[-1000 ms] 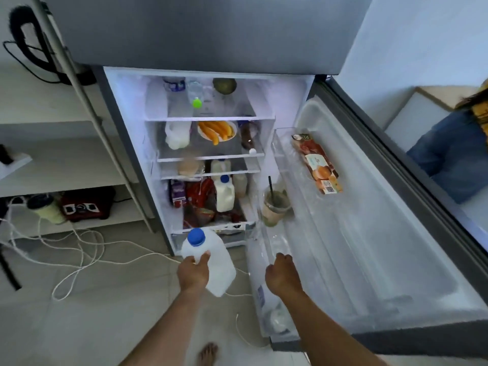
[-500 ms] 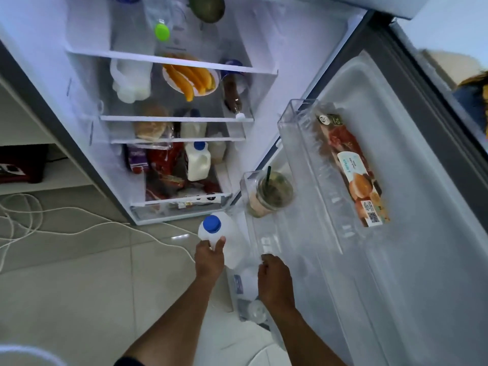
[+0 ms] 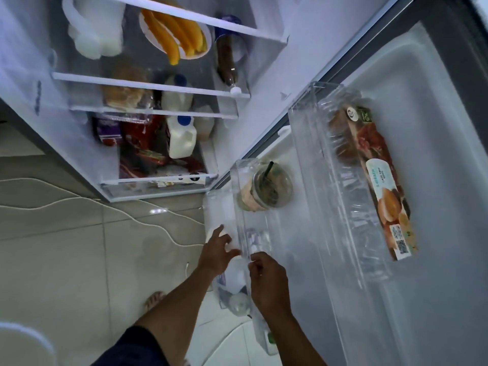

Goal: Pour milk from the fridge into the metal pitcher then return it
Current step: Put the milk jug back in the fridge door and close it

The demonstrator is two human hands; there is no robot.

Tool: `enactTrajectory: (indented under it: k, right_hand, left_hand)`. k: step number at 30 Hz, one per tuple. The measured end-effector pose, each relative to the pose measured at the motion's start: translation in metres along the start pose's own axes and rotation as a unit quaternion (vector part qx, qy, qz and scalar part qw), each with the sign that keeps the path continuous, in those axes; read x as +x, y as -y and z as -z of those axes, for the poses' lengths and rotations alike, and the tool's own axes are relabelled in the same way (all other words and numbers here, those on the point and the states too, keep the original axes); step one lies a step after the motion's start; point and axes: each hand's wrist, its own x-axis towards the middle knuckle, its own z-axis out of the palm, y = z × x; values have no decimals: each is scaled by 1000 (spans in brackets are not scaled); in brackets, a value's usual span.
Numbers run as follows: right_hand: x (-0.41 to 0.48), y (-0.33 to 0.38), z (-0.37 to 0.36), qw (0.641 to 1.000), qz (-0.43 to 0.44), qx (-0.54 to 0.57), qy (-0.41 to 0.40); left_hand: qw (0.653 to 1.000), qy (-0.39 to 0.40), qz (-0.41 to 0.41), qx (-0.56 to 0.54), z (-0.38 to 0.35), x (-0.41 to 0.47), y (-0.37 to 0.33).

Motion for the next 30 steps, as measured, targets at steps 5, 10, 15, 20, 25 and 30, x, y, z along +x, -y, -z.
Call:
enactTrajectory:
  k: [5, 10, 15, 20, 25, 30]
  right_hand:
    - [-3, -5, -3, 1000, -4, 13, 0]
    - [1, -7, -4, 1000, -2, 16, 7]
    - [2, -8, 0, 1000, 6, 28, 1]
    - [2, -9, -1, 1000, 1, 21, -2]
    - [1, -7, 1, 1000, -11, 9, 9]
    - [3, -6, -5, 1000, 3, 7, -2]
  left_hand:
    - [998, 38, -52, 15, -10, 15, -5]
    - [998, 34, -60, -3, -12, 25, -4]
    - [996, 65, -57, -22, -9, 42, 2]
    - [990, 103, -73, 55, 1, 35, 12]
    - [981, 128, -3, 147, -7, 30, 28]
    - [966, 176, 46, 184, -24, 33, 30]
